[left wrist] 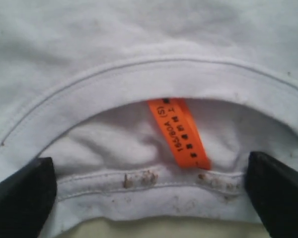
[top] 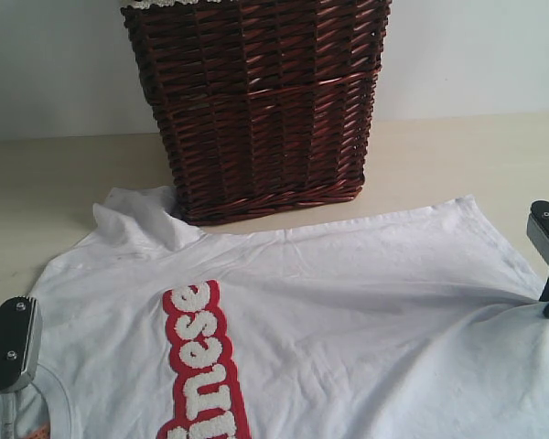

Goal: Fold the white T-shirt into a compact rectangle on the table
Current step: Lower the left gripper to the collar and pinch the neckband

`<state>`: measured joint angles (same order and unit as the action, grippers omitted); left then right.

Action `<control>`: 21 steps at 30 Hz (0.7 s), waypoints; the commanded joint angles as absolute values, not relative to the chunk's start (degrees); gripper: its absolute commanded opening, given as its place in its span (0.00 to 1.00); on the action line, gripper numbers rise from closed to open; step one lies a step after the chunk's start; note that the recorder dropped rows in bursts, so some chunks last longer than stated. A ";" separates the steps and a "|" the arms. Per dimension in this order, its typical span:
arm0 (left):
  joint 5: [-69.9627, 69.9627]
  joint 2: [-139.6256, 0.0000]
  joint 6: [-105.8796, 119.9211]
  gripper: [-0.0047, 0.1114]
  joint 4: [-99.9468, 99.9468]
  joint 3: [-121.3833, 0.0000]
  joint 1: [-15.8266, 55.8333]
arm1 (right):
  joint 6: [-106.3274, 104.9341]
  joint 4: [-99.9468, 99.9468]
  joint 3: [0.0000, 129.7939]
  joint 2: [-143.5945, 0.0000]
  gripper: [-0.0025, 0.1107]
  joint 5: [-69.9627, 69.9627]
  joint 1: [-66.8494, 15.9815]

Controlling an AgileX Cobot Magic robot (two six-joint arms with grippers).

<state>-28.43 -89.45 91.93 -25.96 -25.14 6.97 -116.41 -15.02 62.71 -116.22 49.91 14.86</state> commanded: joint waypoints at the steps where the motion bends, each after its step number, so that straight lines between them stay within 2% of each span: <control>1: -28.31 -91.15 94.23 0.93 -23.19 -23.98 7.44 | -116.23 -8.63 59.77 -120.83 0.02 45.64 14.99; 13: -47.82 -85.79 80.45 0.93 -23.33 -35.56 7.44 | -116.23 -8.63 59.77 -120.83 0.02 45.64 14.99; 21: -47.57 -86.02 80.57 0.93 -22.95 -30.61 7.44 | -116.23 -8.63 59.77 -120.83 0.02 45.64 14.99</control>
